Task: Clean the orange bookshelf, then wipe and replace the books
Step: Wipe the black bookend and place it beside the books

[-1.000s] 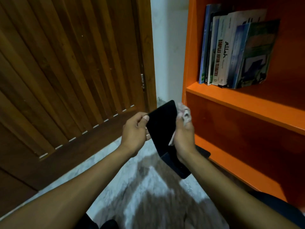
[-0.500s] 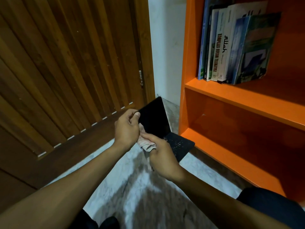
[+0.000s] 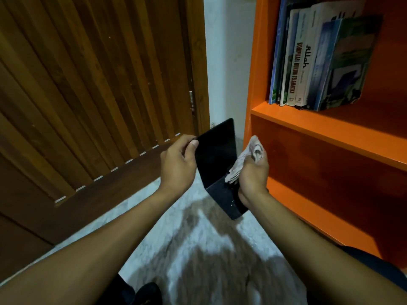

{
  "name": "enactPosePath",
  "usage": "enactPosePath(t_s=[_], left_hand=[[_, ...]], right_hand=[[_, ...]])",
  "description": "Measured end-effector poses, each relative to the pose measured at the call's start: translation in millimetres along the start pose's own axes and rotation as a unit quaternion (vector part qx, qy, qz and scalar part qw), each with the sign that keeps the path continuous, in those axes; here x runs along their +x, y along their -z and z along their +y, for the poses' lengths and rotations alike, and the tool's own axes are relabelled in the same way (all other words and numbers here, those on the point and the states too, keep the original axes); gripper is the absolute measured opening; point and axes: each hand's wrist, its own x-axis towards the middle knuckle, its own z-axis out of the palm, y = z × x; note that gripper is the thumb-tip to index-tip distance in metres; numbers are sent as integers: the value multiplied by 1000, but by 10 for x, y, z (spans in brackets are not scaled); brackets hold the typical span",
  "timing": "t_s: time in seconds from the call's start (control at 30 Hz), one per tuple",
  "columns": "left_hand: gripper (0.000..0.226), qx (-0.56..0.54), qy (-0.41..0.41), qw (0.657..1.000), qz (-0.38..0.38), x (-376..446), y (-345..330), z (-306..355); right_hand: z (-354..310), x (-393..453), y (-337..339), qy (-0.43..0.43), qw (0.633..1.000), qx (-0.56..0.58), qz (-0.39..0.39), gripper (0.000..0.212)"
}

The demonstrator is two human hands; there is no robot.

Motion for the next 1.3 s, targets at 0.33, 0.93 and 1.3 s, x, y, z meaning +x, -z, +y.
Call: enactPosePath(t_s=[0.33,0.93,1.3], left_hand=[[18,-26,-7,999,30,0,-107,40],[21,78,-17,997,22,89,206,-319],[21,34,-33,999,22,-18,-3,-24]], right_hand=[[204,-500,-247,-132,982,6,-137,43],[-156,-24,280,55,878,-444,-172,20],[598,-308,134,122,691,-690,-179,68]])
